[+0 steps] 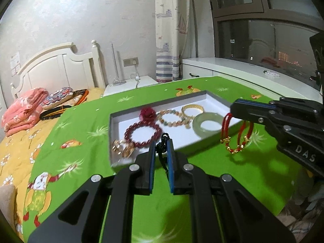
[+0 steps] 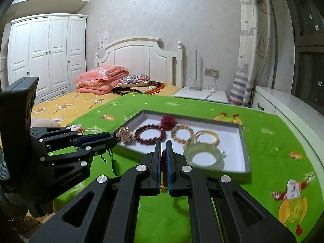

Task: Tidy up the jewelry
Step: 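Carry the red tassel and green pendant into the tray and open both tools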

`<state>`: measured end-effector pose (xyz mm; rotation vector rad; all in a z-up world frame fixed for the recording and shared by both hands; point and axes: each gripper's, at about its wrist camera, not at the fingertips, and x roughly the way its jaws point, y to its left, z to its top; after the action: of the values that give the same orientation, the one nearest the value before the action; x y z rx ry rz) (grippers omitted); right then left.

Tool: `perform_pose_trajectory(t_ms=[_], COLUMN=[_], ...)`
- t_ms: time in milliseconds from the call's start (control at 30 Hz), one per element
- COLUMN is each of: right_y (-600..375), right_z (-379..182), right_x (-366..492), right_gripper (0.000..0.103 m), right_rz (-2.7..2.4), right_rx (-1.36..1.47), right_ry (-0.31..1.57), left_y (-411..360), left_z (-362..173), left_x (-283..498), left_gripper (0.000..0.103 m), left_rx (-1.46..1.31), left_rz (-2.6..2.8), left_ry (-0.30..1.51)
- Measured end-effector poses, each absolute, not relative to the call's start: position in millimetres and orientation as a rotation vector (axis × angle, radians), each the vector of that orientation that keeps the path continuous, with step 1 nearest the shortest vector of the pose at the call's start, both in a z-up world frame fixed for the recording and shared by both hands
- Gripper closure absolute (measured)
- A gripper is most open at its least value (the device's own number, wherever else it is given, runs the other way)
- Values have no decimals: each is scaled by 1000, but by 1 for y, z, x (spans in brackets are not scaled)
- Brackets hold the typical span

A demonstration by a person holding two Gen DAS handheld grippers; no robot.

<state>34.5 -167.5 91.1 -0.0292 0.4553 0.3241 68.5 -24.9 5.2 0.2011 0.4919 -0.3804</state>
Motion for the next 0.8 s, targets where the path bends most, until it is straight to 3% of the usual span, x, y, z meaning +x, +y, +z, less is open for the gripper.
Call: perform_pose_trajectory(t_ms=[800], right_y=[-197], right_z=[99], right_x=[143], right_gripper=[97], right_rz=[197], right_rx=[-36], right_ry=[523], left_y=[-75], left_z=[39], left_x=[176], left_gripper=[92], left_rx=[192], left_rz=[-359], left_ry=[557])
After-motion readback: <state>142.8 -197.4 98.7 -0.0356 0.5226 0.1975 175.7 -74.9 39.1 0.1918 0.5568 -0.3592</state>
